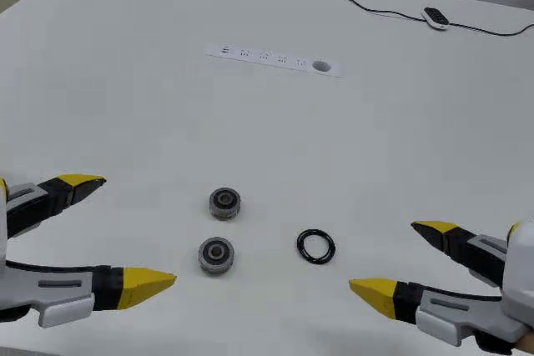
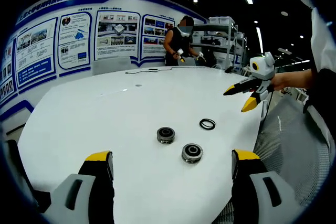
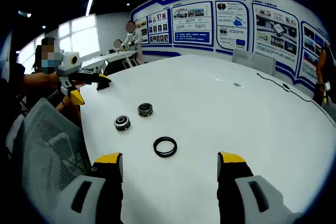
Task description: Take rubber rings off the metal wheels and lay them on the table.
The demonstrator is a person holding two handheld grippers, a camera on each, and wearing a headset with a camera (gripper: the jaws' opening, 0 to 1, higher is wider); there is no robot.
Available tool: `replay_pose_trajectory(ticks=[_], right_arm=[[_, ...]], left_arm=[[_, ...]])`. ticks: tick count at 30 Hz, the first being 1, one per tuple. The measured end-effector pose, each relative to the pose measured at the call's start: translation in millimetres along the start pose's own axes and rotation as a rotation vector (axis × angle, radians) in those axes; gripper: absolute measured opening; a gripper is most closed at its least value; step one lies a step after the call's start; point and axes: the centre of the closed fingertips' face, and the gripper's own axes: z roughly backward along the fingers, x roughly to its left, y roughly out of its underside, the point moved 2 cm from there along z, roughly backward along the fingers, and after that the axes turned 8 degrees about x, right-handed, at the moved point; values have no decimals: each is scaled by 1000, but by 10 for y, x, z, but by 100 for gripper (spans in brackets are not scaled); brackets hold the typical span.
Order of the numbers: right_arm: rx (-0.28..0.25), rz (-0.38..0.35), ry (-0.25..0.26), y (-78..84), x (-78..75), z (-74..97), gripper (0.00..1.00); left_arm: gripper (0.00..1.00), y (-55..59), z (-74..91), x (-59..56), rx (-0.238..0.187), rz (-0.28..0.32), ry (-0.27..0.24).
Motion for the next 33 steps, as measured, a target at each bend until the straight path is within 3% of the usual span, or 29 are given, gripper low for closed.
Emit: replay_pose_trajectory(ticks=[6,10,23,28,33], right_arm=[[18,39,-7,-51,25,-51,80],[27,66,-12,-74,34,-62,81],[34,66,-11,-99,34,-79,82],[65,74,-12,-53,29,-118,82],[52,53,-22,-95,43,-130,82]], left_arm=[[100,34,-7,-31,3,-4,1],[100,120,-40,-79,42,-31,9],[100,201,-140,-163,83,-72,40],[100,224,-180,-197,97,-87,60],[100,254,-204,-209,112,-103,71]])
